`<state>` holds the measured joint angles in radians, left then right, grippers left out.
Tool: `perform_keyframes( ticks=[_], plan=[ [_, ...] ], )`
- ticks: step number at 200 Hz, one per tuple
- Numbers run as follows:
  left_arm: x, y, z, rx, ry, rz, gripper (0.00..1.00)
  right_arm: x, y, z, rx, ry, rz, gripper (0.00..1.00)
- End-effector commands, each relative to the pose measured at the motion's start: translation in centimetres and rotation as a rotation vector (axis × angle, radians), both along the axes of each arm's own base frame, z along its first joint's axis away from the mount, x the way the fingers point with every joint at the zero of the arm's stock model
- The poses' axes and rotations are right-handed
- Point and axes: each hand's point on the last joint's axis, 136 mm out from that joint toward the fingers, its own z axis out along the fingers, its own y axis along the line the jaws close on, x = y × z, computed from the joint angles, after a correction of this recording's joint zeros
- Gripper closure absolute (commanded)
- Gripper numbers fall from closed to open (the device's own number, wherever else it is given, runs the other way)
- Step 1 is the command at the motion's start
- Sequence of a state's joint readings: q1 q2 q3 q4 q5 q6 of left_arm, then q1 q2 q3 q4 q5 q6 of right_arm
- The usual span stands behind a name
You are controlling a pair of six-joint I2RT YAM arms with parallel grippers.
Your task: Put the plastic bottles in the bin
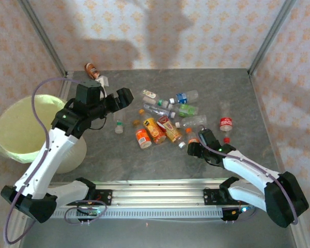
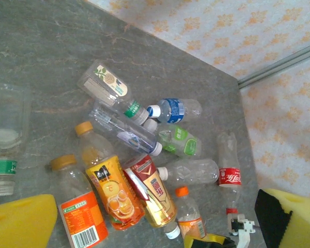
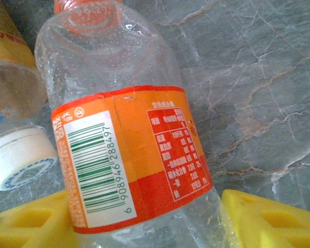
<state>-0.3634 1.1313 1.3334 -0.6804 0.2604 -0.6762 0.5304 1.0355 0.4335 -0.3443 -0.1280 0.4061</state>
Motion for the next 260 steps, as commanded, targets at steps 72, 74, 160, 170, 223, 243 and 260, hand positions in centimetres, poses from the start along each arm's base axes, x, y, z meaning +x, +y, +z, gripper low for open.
perform_keyframes(
  ticks=[72,74,160,170,223,243,260],
  plan=[
    [1.6,-2.3,-0.5,-0.023,-0.045,-0.097,0.00,3.0,4.3,9.0,0.190,-0.250,0.144,0.47],
    [1.6,-2.6,-0.5,-0.026,-0.047,-0.107,0.00,3.2,4.4,9.4,0.200,-0.261,0.143,0.47],
    [1.8,-9.7,-4.3,-0.143,-0.010,-0.344,0.00,7.7,12.7,20.1,0.550,-0.581,0.316,0.47],
    [2.0,-10.0,-4.6,-0.143,-0.001,-0.354,0.00,7.5,14.0,20.5,0.548,-0.582,0.369,0.47],
    [2.2,-10.7,-6.0,-0.122,0.028,-0.368,0.00,6.4,19.2,22.7,0.620,-0.615,0.512,0.46],
    [1.9,-11.5,-5.3,-0.171,0.001,-0.410,0.00,6.1,20.5,23.2,0.649,-0.610,0.548,0.45],
    [1.6,-12.0,-4.8,-0.198,-0.017,-0.437,0.01,6.0,21.1,23.6,0.670,-0.610,0.558,0.45]
  ],
)
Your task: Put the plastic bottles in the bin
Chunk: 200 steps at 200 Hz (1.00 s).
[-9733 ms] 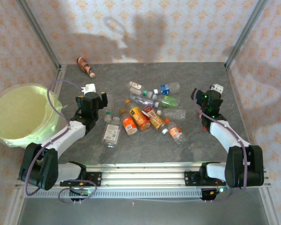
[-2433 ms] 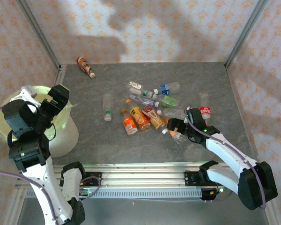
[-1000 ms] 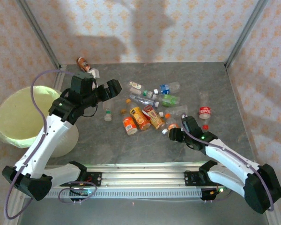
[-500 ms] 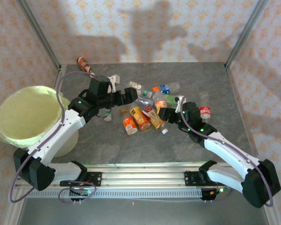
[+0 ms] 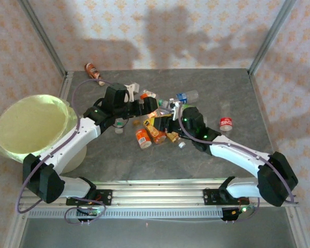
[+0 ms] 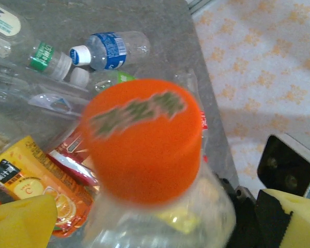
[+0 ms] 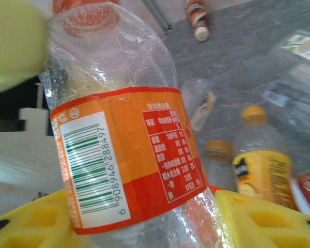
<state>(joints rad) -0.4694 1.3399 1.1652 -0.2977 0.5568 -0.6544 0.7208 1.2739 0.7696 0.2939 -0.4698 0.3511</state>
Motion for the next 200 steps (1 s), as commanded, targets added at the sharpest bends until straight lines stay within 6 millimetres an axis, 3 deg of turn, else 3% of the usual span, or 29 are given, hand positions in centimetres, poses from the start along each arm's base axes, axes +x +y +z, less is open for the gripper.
perform_keyframes(
  ticks=[1,39,64,87,133,153,174,185,200],
  plan=[
    [-0.5,-1.3,1.8,-0.080,-0.056,-0.064,0.01,-0.2,1.8,4.6,0.108,-0.104,0.063,0.45],
    [-0.6,-0.4,1.6,-0.049,-0.064,-0.029,0.18,-0.1,1.9,6.1,0.169,-0.128,0.057,0.44],
    [-0.8,-1.2,1.9,-0.083,-0.071,-0.065,0.30,-1.0,2.5,7.1,0.200,-0.152,0.122,0.42],
    [-0.8,-1.8,2.9,-0.134,-0.100,-0.095,0.42,-1.2,2.6,7.1,0.202,-0.151,0.139,0.40],
    [-0.3,-1.5,3.1,-0.123,-0.126,-0.073,0.54,-1.1,2.2,6.4,0.181,-0.138,0.115,0.29],
    [0.2,-0.6,2.5,-0.087,-0.113,-0.018,0.55,-1.4,2.0,5.8,0.129,-0.132,0.126,0.22],
    [1.2,2.3,0.5,0.069,-0.051,0.126,0.55,-1.5,1.6,4.7,0.037,-0.120,0.125,0.17],
    [1.4,3.4,-0.2,0.125,-0.041,0.175,0.56,-1.3,1.1,4.3,0.002,-0.117,0.099,0.00],
    [1.6,4.3,-0.3,0.148,-0.045,0.222,0.56,-0.7,0.2,3.9,-0.027,-0.119,0.043,0.01]
  ],
)
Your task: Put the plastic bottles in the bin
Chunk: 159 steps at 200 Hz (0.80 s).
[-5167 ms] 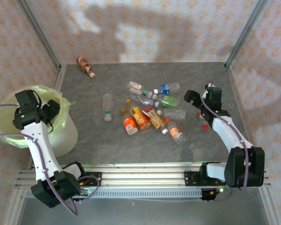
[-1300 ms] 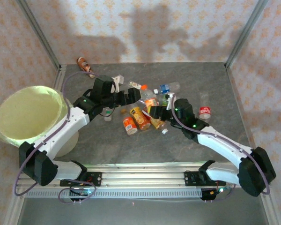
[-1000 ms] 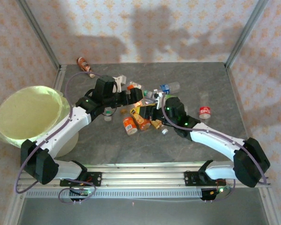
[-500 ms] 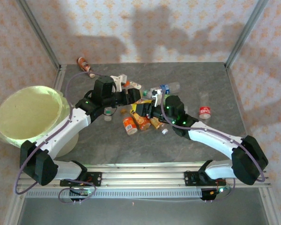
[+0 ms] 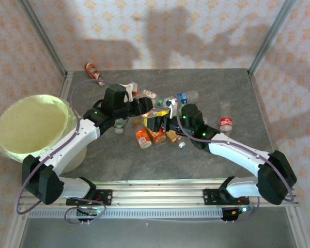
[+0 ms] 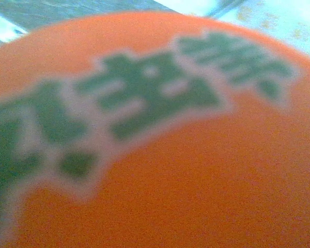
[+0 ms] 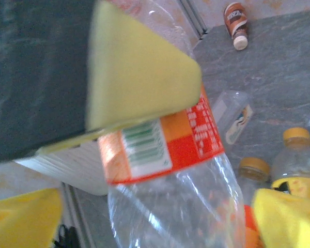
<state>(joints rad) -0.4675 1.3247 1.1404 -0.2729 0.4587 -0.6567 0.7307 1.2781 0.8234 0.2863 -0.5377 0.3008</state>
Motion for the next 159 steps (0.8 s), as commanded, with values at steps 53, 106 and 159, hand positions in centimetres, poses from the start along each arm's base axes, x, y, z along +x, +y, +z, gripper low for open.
perform_keyframes(
  ticks=[53,106,159],
  plan=[
    [0.1,7.5,1.9,0.248,-0.050,0.302,0.56,3.5,-5.5,0.2,-0.097,-0.061,-0.374,0.01],
    [-2.4,13.9,7.6,0.509,-0.163,0.447,0.53,4.0,-6.6,-0.6,-0.170,-0.058,-0.428,0.01],
    [-7.1,23.4,16.2,0.818,-0.286,0.764,0.52,4.2,-7.3,-1.3,-0.210,-0.060,-0.460,0.01]
  ],
)
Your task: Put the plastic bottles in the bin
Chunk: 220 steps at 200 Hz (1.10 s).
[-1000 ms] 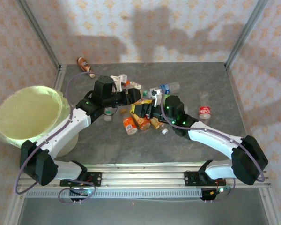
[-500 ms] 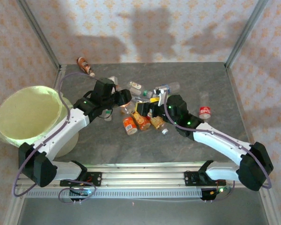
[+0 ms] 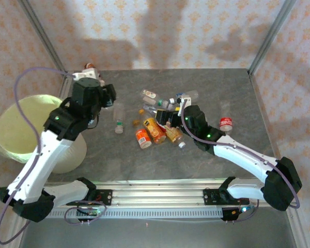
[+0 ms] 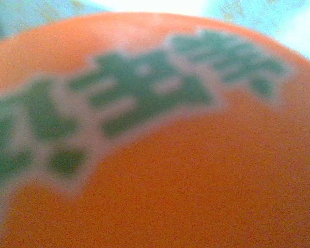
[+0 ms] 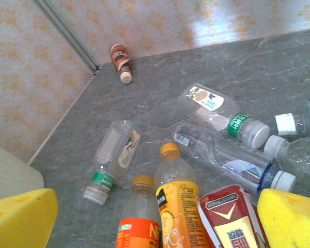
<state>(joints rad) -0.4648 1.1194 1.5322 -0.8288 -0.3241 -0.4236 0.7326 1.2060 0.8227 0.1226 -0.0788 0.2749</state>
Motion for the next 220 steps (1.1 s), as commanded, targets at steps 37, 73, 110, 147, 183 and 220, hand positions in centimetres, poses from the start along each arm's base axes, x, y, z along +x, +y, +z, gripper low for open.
perform_keyframes(
  ticks=[37,73,110,147,183,220],
  plan=[
    [-5.5,13.5,4.0,0.444,0.079,0.534,0.54,0.0,-1.0,-0.3,-0.056,-0.015,-0.030,0.01],
    [-8.6,18.8,3.2,0.434,0.131,0.732,0.54,-0.2,-1.7,-0.1,-0.089,-0.033,-0.043,0.01],
    [-11.6,22.1,-0.1,0.323,0.189,0.837,0.52,-0.5,-2.2,-0.5,-0.108,-0.031,-0.050,0.01],
    [-15.6,25.4,-4.1,0.273,0.302,1.006,0.52,-0.6,-1.7,-0.8,-0.132,-0.027,-0.013,0.01],
    [-18.0,27.9,-7.2,0.228,0.433,1.134,0.51,-0.5,-0.7,-0.6,-0.157,-0.025,0.038,0.01],
    [-18.5,29.7,-9.7,0.171,0.484,1.181,0.50,-0.4,-0.3,-1.2,-0.162,-0.015,0.053,0.01]
  ],
)
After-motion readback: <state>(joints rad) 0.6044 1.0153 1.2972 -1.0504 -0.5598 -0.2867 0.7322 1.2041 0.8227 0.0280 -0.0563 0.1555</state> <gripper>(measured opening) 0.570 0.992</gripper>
